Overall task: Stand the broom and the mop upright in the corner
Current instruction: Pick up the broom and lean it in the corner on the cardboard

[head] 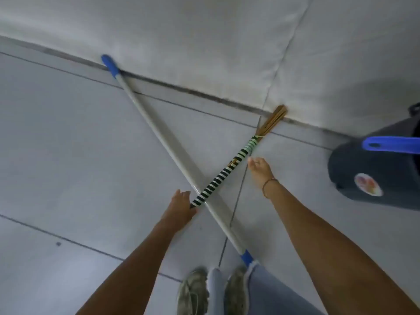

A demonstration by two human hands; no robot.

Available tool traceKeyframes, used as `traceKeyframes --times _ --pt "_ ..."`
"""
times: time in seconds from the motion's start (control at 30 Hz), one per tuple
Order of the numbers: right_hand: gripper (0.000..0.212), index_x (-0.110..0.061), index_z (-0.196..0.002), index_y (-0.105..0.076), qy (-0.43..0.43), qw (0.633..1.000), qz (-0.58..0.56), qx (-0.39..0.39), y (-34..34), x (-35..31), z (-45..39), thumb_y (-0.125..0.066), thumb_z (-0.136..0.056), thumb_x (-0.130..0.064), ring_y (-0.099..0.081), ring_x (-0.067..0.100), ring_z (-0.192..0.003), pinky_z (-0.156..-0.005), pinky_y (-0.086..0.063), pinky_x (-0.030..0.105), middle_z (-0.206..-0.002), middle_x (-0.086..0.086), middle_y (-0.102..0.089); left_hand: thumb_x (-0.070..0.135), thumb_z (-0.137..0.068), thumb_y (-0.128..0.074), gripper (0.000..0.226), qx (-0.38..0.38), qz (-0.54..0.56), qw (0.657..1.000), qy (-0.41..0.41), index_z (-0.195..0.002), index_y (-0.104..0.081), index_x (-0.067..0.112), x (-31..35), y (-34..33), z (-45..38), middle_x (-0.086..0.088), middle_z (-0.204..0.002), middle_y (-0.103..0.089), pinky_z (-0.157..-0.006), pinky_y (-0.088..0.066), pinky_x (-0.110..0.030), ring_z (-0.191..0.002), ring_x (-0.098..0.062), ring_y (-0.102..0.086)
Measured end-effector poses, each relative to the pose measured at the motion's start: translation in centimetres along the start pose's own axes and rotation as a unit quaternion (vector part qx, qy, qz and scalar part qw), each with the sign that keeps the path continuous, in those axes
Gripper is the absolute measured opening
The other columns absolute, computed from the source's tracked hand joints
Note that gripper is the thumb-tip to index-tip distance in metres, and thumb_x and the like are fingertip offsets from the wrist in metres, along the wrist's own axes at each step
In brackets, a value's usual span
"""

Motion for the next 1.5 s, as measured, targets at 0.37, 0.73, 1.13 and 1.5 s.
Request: traceKeyframes --times 0.37,0.73,1.13,1.5 --pt "0.023 -0.004 -0.111 -0.054 -0.042 0.927 -0.372 -0.006 -2.5 -3.8 -2.3 -0.048 -0.095 -0.021 -0.058 0.026 -0.098 -0.097 -0.049 0.051 -0.093 0.008 -0.061 0.018 -0.090 -0.055 0.024 0.081 -0.008 0.997 0.012 -0.110 -0.052 0.006 0.2 1.4 -1.0 -0.017 -0.105 -0.064 -0.078 -0.049 -0.037 -0.090 -0.030 -0.061" --pt "0.014 -0.012 -0.103 -0.050 0.048 0.902 -0.422 0.077 17.2 -21.9 33.8 -0.057 -0.091 -0.015 -0.059 0.029 -0.104 -0.094 -0.051 0.050 -0.110 0.015 -0.058 0.002 -0.084 -0.058 0.029 0.104 0.030 0.993 -0.051 -0.113 -0.054 0.003 15.7 19.6 29.2 -0.022 -0.103 -0.065 -0.070 -0.045 -0.034 -0.092 -0.036 -0.062" --pt "0.017 -0.014 -0.091 -0.057 0.125 0.875 -0.371 0.285 37.3 -18.7 60.2 -0.066 -0.084 -0.027 -0.060 0.027 -0.085 -0.079 -0.058 0.046 -0.090 0.009 -0.061 0.022 -0.079 -0.066 0.029 -0.017 -0.118 0.962 -0.247 -0.101 -0.058 0.005 35.1 14.4 48.6 -0.017 -0.096 -0.069 -0.074 -0.051 -0.036 -0.086 -0.031 -0.065" --pt "0.006 -0.012 -0.090 -0.059 0.167 0.809 -0.418 0.379 54.6 -2.8 74.0 -0.064 -0.086 -0.012 -0.059 0.023 -0.080 -0.076 -0.056 0.045 -0.079 0.003 -0.061 0.015 -0.082 -0.062 0.027 0.000 -0.135 0.924 -0.357 -0.106 -0.057 0.003 51.6 -2.4 59.1 -0.020 -0.105 -0.066 -0.083 -0.046 -0.039 -0.101 -0.036 -0.060"
Point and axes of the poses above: each hand's wrist, its own z-axis away from the middle knuckle, its own y-axis out of the back of the hand, x = y × z, the point moved 8 cm from there along -z, towards the middle knuckle
